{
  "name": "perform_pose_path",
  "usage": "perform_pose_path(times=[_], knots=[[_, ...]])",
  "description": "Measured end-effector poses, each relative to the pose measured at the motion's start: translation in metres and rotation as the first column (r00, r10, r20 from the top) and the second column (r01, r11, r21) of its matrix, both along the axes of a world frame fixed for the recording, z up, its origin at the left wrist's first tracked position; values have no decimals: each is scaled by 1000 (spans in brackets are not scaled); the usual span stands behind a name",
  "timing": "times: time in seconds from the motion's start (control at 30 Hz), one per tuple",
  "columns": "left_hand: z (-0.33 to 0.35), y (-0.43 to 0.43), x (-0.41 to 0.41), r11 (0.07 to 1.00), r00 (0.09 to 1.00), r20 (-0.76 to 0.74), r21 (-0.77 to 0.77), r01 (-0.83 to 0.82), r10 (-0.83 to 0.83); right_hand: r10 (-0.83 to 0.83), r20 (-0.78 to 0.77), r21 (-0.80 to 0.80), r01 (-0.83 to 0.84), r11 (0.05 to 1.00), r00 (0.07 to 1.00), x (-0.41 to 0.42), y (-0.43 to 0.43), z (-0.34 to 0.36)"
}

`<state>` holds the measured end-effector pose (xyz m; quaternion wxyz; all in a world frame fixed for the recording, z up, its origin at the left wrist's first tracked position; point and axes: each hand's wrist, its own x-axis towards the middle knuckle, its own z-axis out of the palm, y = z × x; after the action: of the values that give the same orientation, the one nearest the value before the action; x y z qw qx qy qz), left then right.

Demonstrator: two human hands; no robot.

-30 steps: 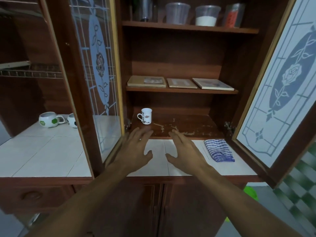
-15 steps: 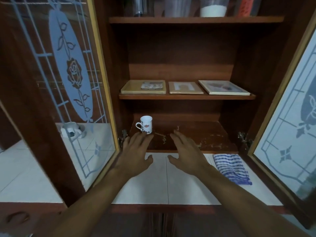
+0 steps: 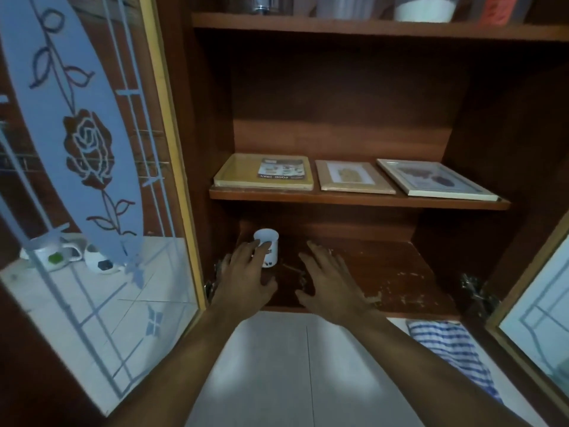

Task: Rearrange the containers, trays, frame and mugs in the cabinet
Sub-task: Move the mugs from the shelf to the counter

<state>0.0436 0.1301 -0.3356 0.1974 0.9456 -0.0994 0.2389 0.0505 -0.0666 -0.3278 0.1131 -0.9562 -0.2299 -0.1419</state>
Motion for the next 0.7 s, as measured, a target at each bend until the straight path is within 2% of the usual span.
perform_pose_path(times=[0.17, 0.4, 0.7], knots=[[-9, 5, 34, 997, 1000, -23, -82, 0, -2, -17, -35, -22, 16, 1000, 999, 34, 10, -9], [-11, 6, 72, 990, 998, -54, -135, -28, 21, 39, -39, 4, -39, 999, 998, 86, 24, -26], [-17, 9, 119, 979, 989, -119, -176, -104, 83, 103, -83, 130, -92, 987, 991, 138, 35, -41]])
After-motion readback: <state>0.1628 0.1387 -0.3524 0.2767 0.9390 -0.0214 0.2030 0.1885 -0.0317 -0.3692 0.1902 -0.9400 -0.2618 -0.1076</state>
